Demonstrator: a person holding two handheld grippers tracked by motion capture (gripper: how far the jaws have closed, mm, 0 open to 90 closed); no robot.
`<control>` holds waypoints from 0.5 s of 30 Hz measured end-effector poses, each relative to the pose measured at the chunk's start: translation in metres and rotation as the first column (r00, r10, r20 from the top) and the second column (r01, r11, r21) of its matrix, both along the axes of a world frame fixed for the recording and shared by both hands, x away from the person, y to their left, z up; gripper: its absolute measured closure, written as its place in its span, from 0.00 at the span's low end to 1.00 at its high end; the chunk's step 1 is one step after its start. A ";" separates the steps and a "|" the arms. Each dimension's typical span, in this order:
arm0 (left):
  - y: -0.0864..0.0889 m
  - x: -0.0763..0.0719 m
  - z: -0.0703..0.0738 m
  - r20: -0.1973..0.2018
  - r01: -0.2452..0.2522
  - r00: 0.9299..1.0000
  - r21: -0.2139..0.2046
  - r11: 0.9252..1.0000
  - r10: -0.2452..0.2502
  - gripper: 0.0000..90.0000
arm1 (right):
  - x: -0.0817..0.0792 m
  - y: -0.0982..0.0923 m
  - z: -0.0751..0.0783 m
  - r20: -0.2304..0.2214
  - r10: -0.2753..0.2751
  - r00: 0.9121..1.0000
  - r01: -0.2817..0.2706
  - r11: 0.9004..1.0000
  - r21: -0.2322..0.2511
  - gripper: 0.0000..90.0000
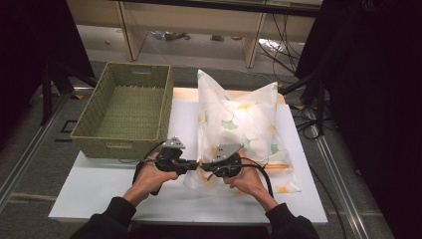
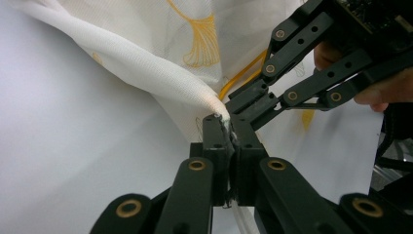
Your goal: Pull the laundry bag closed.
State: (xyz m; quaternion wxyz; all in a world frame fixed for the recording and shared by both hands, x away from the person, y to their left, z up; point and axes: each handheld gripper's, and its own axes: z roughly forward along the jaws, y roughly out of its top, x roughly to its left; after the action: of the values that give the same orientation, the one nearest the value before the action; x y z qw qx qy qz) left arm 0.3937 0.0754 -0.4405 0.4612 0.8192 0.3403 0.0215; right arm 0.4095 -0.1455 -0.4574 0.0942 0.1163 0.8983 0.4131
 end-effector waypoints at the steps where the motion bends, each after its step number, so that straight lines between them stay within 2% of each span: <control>1: 0.000 0.000 0.000 0.007 0.005 1.000 0.002 1.000 -0.005 0.96 | 0.000 0.000 0.000 0.002 -0.003 1.000 0.003 1.000 0.003 1.00; 2: 0.000 0.000 0.000 0.008 0.002 1.000 0.002 1.000 -0.002 0.96 | 0.000 0.000 0.000 -0.003 -0.005 1.000 0.005 1.000 0.004 1.00; 3: 0.000 -0.001 0.001 0.011 0.001 1.000 -0.001 1.000 -0.001 0.96 | 0.000 0.000 0.000 0.019 0.003 1.000 -0.003 1.000 -0.001 1.00; 8: 0.001 -0.001 0.003 0.018 -0.002 1.000 -0.003 1.000 0.002 0.96 | -0.001 0.000 0.000 -0.005 -0.018 1.000 0.018 1.000 0.014 1.00; 10: 0.002 -0.001 0.004 0.022 -0.006 1.000 -0.005 1.000 0.006 0.96 | 0.000 -0.001 0.001 0.011 -0.016 1.000 0.016 1.000 0.016 1.00; 11: 0.002 -0.001 0.003 0.025 -0.004 1.000 -0.005 1.000 0.005 0.96 | -0.001 -0.001 0.001 -0.006 -0.019 1.000 0.019 1.000 0.015 1.00; 13: 0.003 -0.001 0.003 0.025 -0.006 1.000 -0.005 1.000 0.006 0.96 | -0.001 -0.002 0.001 0.006 -0.030 1.000 0.030 0.999 0.021 1.00; 14: 0.003 -0.001 0.003 0.022 -0.013 1.000 -0.005 1.000 0.013 0.96 | -0.002 -0.002 0.001 -0.017 -0.035 0.999 0.035 0.999 0.007 1.00; 15: 0.004 -0.001 0.004 0.013 -0.011 1.000 -0.007 1.000 0.011 0.96 | 0.000 -0.002 0.001 0.006 -0.030 1.000 0.030 0.999 0.012 1.00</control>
State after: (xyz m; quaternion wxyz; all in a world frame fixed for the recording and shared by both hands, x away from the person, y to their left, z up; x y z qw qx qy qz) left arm 0.3928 0.0791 -0.4370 0.4661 0.8155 0.3420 0.0281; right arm 0.4093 -0.1478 -0.4563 0.1024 0.1292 0.8936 0.4174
